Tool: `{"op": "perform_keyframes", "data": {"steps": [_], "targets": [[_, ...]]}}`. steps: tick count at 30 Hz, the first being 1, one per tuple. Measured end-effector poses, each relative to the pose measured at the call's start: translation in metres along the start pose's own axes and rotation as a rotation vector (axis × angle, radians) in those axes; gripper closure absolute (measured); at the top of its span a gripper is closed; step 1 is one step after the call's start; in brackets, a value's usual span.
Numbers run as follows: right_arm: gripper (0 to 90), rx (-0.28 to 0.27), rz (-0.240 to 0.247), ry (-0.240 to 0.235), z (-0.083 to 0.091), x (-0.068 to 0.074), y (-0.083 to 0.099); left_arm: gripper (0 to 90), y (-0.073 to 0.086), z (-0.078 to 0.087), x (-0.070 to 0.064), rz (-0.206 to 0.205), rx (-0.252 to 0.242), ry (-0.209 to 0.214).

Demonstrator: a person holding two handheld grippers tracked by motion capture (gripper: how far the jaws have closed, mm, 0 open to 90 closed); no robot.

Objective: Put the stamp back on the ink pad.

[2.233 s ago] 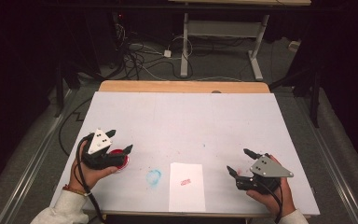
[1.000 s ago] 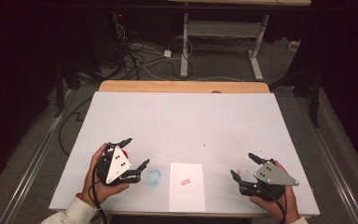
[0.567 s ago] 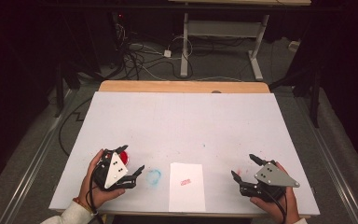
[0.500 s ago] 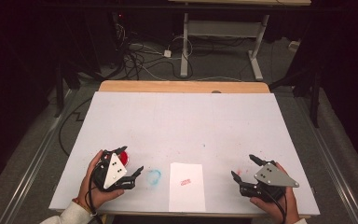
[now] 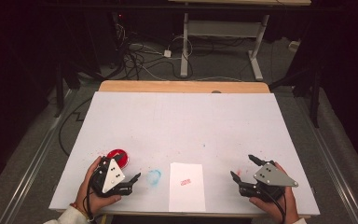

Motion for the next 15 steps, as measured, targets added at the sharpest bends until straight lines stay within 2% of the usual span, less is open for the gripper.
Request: {"op": "perform_keyframes", "data": {"steps": [3, 5, 15], "targets": [[21.8, 0.005, 0.005, -0.001, -0.0005, -0.0002, 0.0006, 16.9, -0.0007, 0.0008, -0.0004, 0.004, -0.011, 0.003], [21.7, 0.003, 0.007, 0.003, 0.0001, -0.0002, -0.0010, 16.9, 0.0008, 0.0017, -0.0015, -0.008, -0.004, 0.003], [21.8, 0.004, 0.015, -0.001, -0.0018, 0.0002, -0.0016, 16.9, 0.0010, 0.0016, -0.0016, -0.003, -0.003, 0.012]]}}
Point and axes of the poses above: each handheld gripper's, and its own axes: z roughly backward along the jaws, y roughly out of its underside, x roughly to its left, the point moved 2 cm from there along -z, roughly forward along the jaws, and after that the axes turned 10 degrees about z, right-handed, at the moved point
